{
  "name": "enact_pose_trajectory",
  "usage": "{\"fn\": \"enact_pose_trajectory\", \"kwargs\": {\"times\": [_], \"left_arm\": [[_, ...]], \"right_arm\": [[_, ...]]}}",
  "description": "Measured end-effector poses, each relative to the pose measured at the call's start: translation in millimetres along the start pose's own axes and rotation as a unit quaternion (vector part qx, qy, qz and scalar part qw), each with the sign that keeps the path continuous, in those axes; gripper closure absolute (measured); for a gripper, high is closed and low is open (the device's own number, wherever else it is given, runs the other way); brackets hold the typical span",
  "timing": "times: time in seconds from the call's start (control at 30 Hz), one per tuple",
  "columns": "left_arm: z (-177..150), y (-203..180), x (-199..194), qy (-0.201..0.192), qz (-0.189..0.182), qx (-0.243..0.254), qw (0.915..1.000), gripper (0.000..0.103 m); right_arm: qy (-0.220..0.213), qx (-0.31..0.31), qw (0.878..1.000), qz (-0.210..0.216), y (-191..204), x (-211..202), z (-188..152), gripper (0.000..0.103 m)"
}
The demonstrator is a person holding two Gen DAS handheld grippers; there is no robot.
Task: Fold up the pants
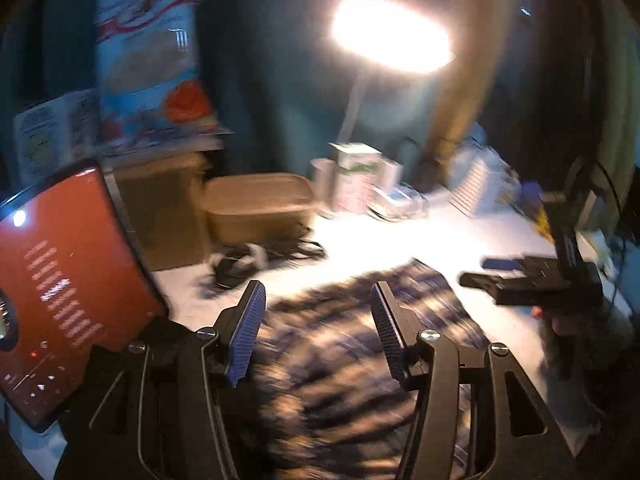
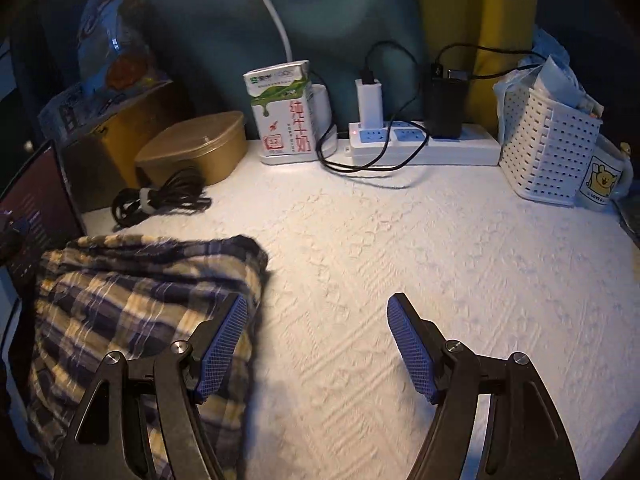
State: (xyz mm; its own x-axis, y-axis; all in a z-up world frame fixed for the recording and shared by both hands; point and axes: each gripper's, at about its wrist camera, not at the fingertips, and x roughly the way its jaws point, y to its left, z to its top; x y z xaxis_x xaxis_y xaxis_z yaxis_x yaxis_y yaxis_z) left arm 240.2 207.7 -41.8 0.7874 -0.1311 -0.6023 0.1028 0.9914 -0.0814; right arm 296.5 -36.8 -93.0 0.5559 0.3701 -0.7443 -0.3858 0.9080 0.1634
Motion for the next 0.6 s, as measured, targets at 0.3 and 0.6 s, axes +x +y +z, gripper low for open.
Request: {"fn": "enact_pose_trajectory", "kwargs": {"times": [0.3, 0.6], "left_arm": [[-36, -3, 50, 0.1, 0.021, -0.03, 0.9943, 0.048], [-39, -12, 58, 0.107, 0.046, -0.003, 0.9932, 0.048]], "right_arm": [[0.012, -0.024, 1.0, 0.015, 10, -10, -21, 0.029], [0.022, -0.011, 1.0, 0.012, -6, -10, -31, 0.029]]}}
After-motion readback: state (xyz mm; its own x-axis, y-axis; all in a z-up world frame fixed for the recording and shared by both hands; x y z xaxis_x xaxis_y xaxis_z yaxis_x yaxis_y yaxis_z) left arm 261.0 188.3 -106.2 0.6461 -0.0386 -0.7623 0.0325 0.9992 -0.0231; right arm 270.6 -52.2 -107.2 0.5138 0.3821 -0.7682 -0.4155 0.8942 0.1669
